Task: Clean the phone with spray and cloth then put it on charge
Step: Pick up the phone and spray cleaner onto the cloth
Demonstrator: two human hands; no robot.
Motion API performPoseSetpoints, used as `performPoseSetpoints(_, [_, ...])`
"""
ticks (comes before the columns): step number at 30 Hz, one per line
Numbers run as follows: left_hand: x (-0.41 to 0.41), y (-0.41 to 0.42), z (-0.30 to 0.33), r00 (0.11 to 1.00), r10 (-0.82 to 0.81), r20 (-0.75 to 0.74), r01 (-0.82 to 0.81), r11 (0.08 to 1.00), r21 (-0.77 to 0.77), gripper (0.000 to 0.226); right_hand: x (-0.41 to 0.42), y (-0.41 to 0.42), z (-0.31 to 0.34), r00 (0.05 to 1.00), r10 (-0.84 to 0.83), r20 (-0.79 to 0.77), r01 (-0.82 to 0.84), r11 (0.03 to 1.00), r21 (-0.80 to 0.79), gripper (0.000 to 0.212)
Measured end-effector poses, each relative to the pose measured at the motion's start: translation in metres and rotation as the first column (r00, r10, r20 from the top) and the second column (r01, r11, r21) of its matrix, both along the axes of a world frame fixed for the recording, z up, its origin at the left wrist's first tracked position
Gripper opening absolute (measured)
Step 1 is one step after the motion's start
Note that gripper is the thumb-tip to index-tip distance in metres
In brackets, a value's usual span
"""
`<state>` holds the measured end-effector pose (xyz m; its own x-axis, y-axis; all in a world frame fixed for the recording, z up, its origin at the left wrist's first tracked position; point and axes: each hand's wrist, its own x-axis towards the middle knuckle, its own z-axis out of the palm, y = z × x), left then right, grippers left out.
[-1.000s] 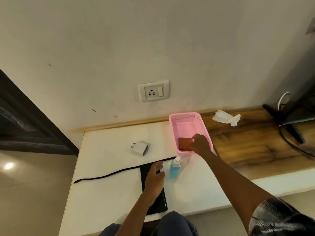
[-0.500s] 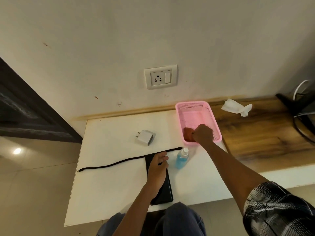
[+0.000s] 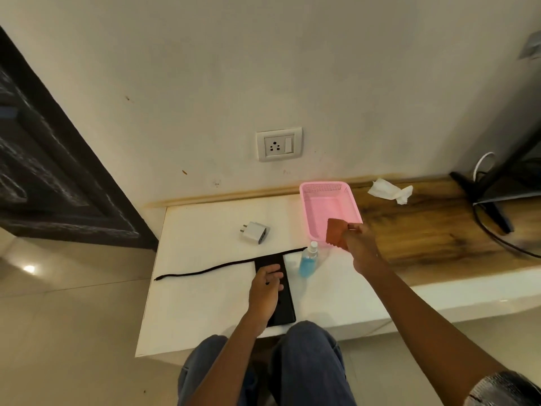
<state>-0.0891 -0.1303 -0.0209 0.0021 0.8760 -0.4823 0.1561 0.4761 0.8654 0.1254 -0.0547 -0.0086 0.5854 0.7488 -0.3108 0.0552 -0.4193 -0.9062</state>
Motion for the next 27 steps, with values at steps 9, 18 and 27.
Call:
performPoseSetpoints(9, [-0.017,-0.043,-0.002,0.997,-0.032,-0.069,0.031,0.999,-0.027,0.032,-0.024,-0.094,-0.031,0.986,0.146,-0.083,-0.166,0.923,-0.348,0.038])
performPoseSetpoints(18, [-0.024,-0.047,-0.015,0.99,0.002,-0.143,-0.004,1.0,-0.015,0.038,-0.043,-0.1,-0.049,0.981,0.142,0.133,-0.078,0.914,-0.398,0.037])
performPoseSetpoints(27, [-0.024,-0.036,-0.025,0.993,0.112,-0.043,-0.117,0.982,-0.146,0.054,-0.077,-0.09,-0.034,0.695,0.599,0.398,-0.386,0.777,-0.497,0.015])
